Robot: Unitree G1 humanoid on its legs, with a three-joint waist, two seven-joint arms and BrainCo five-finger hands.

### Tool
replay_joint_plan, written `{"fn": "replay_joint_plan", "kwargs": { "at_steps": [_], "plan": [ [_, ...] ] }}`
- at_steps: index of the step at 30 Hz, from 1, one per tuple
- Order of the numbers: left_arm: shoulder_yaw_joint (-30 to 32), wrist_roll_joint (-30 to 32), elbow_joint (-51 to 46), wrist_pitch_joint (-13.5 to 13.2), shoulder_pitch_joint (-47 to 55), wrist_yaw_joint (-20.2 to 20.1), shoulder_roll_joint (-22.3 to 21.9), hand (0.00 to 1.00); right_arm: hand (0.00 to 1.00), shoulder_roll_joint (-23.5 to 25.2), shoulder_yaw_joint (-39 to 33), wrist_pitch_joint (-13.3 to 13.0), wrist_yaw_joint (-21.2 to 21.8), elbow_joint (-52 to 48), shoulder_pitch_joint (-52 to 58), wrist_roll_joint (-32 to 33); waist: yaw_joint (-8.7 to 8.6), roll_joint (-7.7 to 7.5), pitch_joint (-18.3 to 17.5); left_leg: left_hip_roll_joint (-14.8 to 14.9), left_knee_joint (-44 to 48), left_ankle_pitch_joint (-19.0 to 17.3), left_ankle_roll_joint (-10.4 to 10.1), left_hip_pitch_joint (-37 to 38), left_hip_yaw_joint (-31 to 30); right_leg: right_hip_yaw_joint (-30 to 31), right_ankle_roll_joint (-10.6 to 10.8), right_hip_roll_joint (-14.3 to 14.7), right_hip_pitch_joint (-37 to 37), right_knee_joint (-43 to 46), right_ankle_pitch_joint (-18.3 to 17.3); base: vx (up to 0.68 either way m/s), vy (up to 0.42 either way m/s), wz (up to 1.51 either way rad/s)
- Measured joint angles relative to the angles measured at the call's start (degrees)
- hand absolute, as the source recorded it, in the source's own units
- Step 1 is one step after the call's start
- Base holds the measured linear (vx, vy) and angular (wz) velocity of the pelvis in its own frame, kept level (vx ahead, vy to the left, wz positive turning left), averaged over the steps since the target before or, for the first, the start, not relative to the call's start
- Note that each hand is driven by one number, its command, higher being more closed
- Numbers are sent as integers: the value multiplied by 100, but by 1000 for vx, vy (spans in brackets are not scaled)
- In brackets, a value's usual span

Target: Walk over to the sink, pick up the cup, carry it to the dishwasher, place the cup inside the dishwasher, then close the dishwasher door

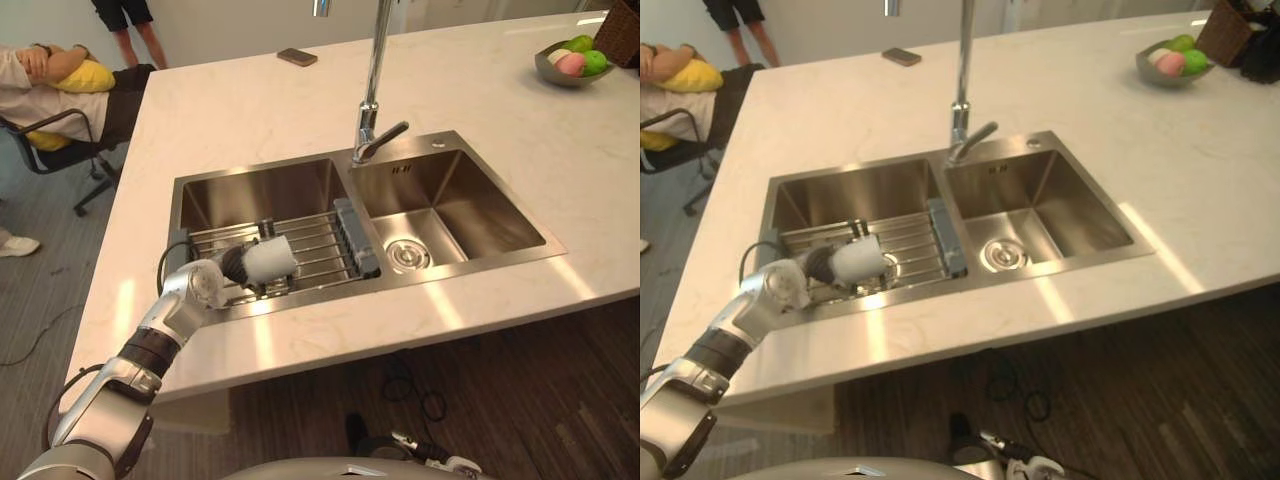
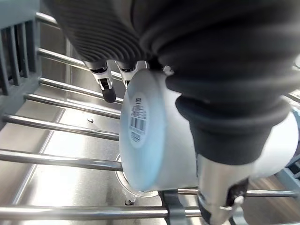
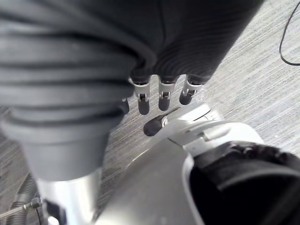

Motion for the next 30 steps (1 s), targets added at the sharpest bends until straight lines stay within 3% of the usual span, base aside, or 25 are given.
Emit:
{"fn": "replay_joint_plan", "kwargs": {
  "at_steps": [12,13,18,30],
  "plan": [
    [256,2,967,-225,-245,136,-204,0,0,14,-44,42,64,-54,4,-177,-100,-29,4,-18,1,-58,15,83,207,174,18,9,13,0,12,-7,7,-8],
    [262,5,1063,-268,-288,113,-223,100,0,8,-45,77,73,-58,4,-224,-99,-30,4,-18,1,-58,15,84,207,174,21,9,14,0,10,0,0,0],
    [266,138,1323,-401,-460,17,-309,100,0,-2,-49,137,127,-59,3,-236,-122,-22,0,-18,3,-61,11,91,229,192,40,11,16,0,-3,-2,-1,-1],
    [186,211,1506,-1043,-507,147,-371,100,0,-13,-29,87,197,-74,-9,-349,-227,5,2,-13,2,-98,1,89,289,251,68,29,-13,2,-26,3,1,-2]
  ]
}}
